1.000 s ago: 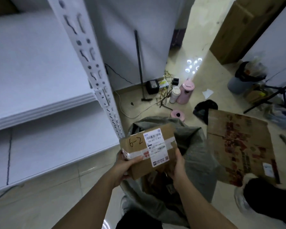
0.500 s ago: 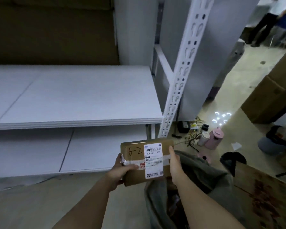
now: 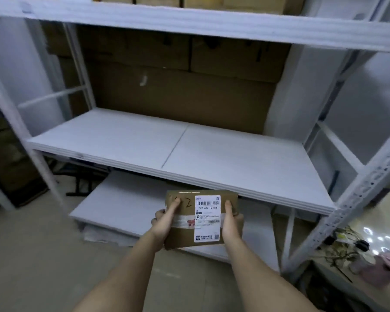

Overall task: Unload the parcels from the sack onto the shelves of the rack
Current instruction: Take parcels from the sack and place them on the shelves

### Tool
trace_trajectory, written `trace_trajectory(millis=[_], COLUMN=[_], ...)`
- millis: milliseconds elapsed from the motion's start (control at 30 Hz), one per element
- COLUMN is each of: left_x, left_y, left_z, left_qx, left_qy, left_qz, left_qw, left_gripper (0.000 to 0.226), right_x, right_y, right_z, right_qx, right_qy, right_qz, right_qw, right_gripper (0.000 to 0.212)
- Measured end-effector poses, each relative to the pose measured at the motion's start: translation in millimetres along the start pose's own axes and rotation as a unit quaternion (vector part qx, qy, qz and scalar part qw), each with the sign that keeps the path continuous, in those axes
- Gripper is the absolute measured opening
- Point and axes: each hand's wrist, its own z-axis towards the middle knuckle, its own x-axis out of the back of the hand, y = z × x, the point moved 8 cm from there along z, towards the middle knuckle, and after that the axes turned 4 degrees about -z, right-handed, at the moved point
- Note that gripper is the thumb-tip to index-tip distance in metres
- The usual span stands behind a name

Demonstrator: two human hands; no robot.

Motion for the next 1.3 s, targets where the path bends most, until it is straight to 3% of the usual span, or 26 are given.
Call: trace_trajectory(millis=[133, 233, 367, 467, 600, 700, 767, 933, 1133, 1300], left_x=[75, 130, 201, 253, 314, 349, 376, 433, 505, 558], left_y=[53, 79, 113, 135, 160, 186, 198, 217, 251, 281], left_z=[-17, -4, 22, 40, 70, 75, 86, 118, 166, 203], left_qx=[-0.054, -0.074, -0.107, -0.116, -0.095, -0.105, -0.11, -0.116, -0.138, -0.146], left_qy=[0.054, 0.075, 0.134, 0.197, 0.218, 0.231, 0.244, 0.237, 0.255, 0.194], left_qz=[-0.072, -0.094, -0.103, -0.087, -0.108, -0.112, -0.109, -0.135, -0.096, -0.074], left_qw=[0.994, 0.99, 0.98, 0.97, 0.965, 0.961, 0.957, 0.955, 0.952, 0.967], left_gripper=[0.086, 0.07, 0.09, 0.088, 0.119, 0.085, 0.074, 0.097, 0.066, 0.066], right_x=[-89, -155, -235, -301, -382, -433, -462, -529, -606, -662], right_y=[-38, -60, -92, -112, -136, -153, -164, -182, -191, -194], right_z=[-24, -36, -54, -59, -62, -69, -76, -87, -100, -116], right_qx=[0.047, 0.075, 0.113, 0.142, 0.16, 0.174, 0.18, 0.202, 0.223, 0.222], right_qy=[-0.043, -0.062, -0.081, -0.098, -0.135, -0.154, -0.159, -0.169, -0.171, -0.136], right_qz=[-0.003, 0.004, -0.003, -0.012, -0.044, -0.054, -0.055, -0.072, -0.087, -0.069], right_qw=[0.998, 0.995, 0.99, 0.985, 0.977, 0.971, 0.969, 0.962, 0.956, 0.963], right_gripper=[0.063, 0.051, 0.037, 0.034, 0.041, 0.05, 0.056, 0.063, 0.057, 0.058])
